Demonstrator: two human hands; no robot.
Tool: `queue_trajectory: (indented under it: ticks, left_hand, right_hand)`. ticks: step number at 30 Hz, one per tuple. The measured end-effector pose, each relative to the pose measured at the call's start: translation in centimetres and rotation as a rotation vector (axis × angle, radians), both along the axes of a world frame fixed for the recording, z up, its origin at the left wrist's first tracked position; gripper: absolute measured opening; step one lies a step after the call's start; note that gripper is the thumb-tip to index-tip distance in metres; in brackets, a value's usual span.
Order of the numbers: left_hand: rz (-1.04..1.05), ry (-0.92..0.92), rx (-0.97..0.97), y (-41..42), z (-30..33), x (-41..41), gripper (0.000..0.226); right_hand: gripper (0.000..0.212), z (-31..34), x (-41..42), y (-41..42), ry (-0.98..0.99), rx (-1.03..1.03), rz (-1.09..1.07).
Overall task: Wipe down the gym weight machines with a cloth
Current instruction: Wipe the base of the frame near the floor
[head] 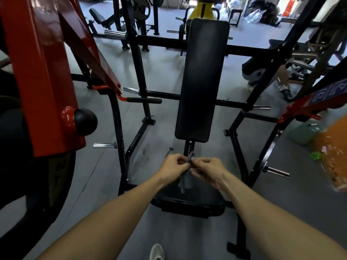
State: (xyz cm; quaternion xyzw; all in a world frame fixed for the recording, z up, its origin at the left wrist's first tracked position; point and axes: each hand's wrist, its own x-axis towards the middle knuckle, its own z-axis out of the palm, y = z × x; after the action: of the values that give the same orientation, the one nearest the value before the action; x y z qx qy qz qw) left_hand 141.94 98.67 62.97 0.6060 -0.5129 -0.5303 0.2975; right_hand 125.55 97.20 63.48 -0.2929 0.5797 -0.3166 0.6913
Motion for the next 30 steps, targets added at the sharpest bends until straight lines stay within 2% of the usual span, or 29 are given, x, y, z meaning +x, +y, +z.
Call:
queue_trajectory:
  ticks: [1, 4, 8, 12, 15, 18, 20, 25, 30]
  left_hand:
    - [0.006, -0.013, -0.003, 0.8, 0.2, 0.1, 0.011]
    - [0.018, -0.085, 0.019, 2.5, -0.1, 0.5, 0.022]
    - [0.039, -0.107, 0.071, 6.5, -1.0, 1.2, 0.028]
    - [0.116, -0.127, 0.095, 11.0, -1.9, 2.1, 0.030]
    - [0.188, -0.348, 0.076, 14.2, -3.6, 3.3, 0.028]
    - [0.210, -0.558, 0.065, 17.3, -5.6, 4.7, 0.026]
    - [0.206, -0.654, 0.099, 18.9, -7.0, 5.8, 0.019]
    - [0.283, -0.696, 0.161, 21.2, -13.7, 9.4, 0.022]
    - [0.392, -0.532, 0.224, 21.4, -25.0, 12.8, 0.024]
  right_hand:
    - [0.017, 0.1, -0.1, 0.5, 0.017, -0.009, 0.019]
    - [0.007, -0.2, 0.2, 1.6, 0.109, -0.051, 0.066]
    - [0.022, -1.0, 1.0, 4.5, 0.150, -0.066, 0.206]
    - [0.010, -2.4, 2.4, 7.2, 0.228, -0.098, 0.294]
    - [0.013, -3.9, 3.5, 9.1, 0.304, -0.119, 0.368]
    - [0.014, -5.9, 5.8, 11.6, 0.539, -0.236, 0.592]
    - [0.014, -7.2, 7.7, 13.3, 0.609, -0.284, 0.672]
    - [0.015, -13.2, 12.4, 16.9, 0.546, -0.229, 0.608]
    - [0.017, -25.6, 18.7, 19.2, 0.409, -0.113, 0.532]
